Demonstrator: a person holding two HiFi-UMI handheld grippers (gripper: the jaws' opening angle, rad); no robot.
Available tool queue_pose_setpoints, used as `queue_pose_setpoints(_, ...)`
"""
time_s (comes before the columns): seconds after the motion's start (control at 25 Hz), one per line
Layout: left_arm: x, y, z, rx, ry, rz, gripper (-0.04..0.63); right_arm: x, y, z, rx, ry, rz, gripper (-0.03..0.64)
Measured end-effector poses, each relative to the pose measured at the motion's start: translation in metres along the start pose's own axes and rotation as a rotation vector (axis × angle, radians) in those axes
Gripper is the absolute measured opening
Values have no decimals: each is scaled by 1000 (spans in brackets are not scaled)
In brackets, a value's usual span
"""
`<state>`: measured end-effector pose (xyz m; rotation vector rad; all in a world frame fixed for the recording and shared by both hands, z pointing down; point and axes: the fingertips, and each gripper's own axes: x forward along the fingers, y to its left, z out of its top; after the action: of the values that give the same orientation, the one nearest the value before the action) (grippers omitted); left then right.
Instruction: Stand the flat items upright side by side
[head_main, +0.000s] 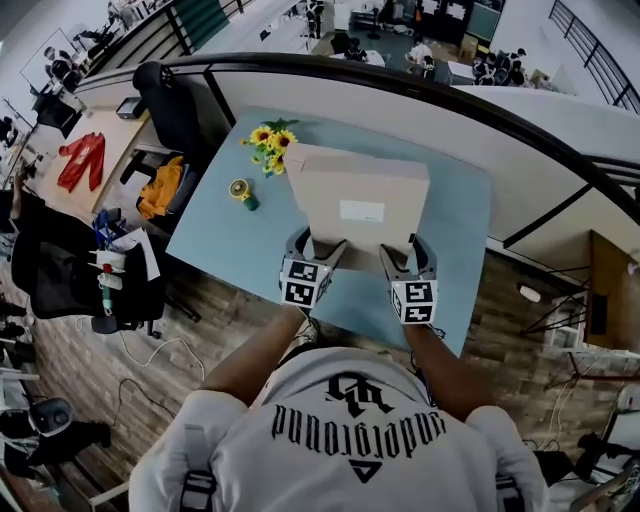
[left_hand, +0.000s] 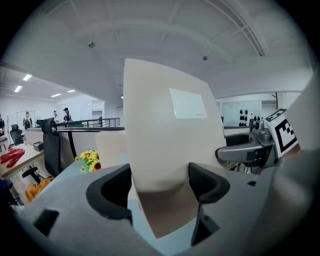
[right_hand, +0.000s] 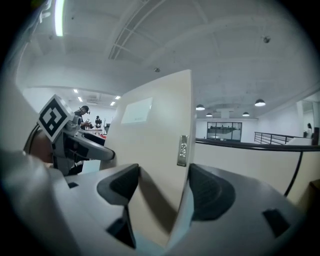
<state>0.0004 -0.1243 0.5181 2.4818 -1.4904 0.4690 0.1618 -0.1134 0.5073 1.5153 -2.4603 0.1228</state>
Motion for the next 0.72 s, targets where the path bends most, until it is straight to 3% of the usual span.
queue_pose_setpoints(0.36, 2, 92, -20, 62, 20, -100, 368, 61, 68, -1, 7, 12, -112, 319)
queue_pose_setpoints(0.72, 15, 124, -43, 104, 18, -152, 368, 87, 92, -17, 8, 36, -179, 319)
